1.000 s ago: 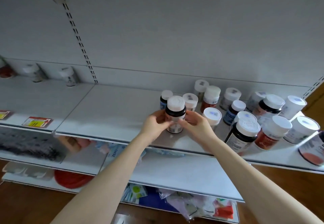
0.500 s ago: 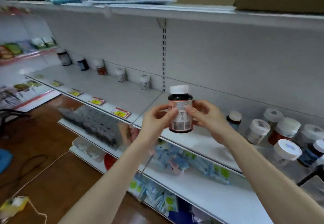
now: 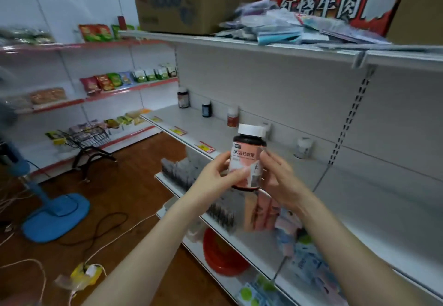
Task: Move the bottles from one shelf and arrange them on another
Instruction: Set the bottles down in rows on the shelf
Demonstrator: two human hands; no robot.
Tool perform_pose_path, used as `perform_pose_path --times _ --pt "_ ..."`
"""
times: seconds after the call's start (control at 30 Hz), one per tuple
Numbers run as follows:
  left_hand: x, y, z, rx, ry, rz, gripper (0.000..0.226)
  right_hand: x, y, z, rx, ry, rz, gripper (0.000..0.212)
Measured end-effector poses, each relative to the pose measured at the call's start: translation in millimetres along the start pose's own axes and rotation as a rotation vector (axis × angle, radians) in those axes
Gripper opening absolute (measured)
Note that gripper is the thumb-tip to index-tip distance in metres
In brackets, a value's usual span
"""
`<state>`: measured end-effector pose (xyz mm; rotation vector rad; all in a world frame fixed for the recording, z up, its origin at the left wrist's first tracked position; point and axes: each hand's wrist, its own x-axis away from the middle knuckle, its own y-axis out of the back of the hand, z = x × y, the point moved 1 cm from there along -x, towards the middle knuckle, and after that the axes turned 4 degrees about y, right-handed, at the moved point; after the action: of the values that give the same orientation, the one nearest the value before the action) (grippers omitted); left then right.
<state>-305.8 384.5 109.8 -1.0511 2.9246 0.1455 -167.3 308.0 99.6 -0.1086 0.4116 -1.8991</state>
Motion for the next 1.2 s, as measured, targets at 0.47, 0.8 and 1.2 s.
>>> perform_pose_path --times 0.47,0.8,1.2 --pt "-109 179 55 -0.073 0.010 -0.347 0.061 -212 -91 -84 0.494 -0.040 0.123 0.029" --pt "-272 316 56 -0.037 0.089 -0.305 0.048 -427 -110 -100 0.429 -0.050 0.097 0.036" --pt "-448 441 89 -0.315 0.046 -0.123 0.050 -588 -126 -137 0.606 -0.003 -0.071 0.038"
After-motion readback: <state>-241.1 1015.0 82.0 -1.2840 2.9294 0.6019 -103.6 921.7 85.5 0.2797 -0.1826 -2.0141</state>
